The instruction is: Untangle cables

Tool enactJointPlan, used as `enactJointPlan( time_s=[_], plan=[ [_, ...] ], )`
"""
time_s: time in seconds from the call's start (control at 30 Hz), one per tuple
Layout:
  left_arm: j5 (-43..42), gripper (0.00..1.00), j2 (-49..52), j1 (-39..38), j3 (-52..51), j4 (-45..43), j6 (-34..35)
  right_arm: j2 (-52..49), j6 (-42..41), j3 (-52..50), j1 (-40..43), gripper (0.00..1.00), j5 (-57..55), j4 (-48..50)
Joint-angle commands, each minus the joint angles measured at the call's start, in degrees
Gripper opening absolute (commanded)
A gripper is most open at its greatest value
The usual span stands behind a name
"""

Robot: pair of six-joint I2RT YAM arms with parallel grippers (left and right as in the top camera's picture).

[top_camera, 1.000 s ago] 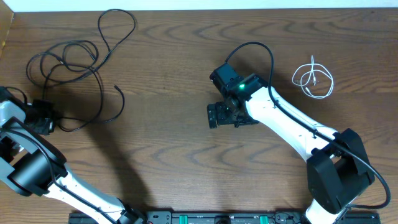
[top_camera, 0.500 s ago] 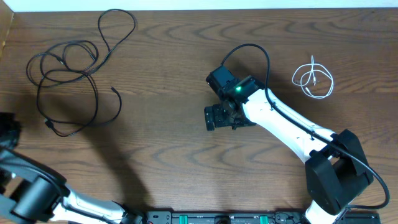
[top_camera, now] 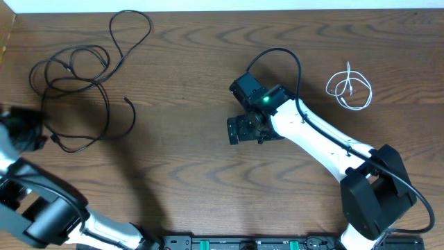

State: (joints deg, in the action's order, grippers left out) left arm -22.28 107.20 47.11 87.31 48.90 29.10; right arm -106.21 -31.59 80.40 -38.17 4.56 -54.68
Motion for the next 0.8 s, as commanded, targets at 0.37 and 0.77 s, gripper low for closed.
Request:
enactJointPlan(
  time_s=[0.37, 0.77],
  plan=[
    [15.02, 0.70, 1.18, -29.81, -0.59, -1.09, -11.80, 0.98, -0.72, -0.28, -0.17, 0.99, 0.09, 0.13],
    [32.09, 0.98, 3.98, -39.85, -4.63, 0.13, -13.68, 0.98, -0.70, -0.28, -0.17, 0.99, 0.09, 0.28]
  ],
)
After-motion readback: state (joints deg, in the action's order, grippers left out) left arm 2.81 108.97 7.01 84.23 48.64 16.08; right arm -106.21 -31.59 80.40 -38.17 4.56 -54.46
